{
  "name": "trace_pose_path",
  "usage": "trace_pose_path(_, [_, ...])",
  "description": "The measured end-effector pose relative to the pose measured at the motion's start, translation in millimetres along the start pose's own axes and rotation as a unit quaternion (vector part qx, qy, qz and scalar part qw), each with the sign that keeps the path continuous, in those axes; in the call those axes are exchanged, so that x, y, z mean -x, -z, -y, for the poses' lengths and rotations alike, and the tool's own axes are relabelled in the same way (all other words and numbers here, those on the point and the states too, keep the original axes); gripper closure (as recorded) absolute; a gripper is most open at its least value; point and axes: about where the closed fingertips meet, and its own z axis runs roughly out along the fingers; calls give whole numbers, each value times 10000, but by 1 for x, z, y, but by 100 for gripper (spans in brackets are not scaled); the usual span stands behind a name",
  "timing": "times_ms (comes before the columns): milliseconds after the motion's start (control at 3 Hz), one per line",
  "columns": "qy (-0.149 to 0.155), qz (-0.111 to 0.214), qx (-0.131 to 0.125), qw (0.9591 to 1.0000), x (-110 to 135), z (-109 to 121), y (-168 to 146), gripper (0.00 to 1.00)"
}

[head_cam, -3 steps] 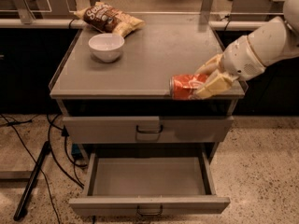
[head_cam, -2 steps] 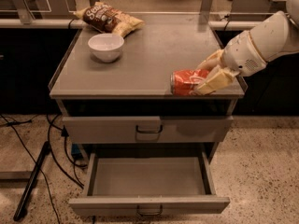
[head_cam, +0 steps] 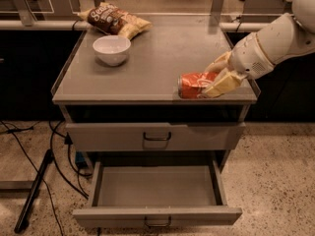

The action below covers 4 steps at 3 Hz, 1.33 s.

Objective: Pick coke can from middle drawer and place on counter

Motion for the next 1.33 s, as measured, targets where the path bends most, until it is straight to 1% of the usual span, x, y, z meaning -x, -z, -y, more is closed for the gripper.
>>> trace_pose_path(333, [126, -48, -108, 9999, 3, 25, -12, 100])
trace_pose_path(667, [184, 23, -337, 9993, 8, 58, -21, 100])
trace_pose_path(1000, [137, 131, -446, 9988, 10, 74, -26, 100])
trace_pose_path(1333, [-34, 351, -414, 9985, 3, 81, -34, 100])
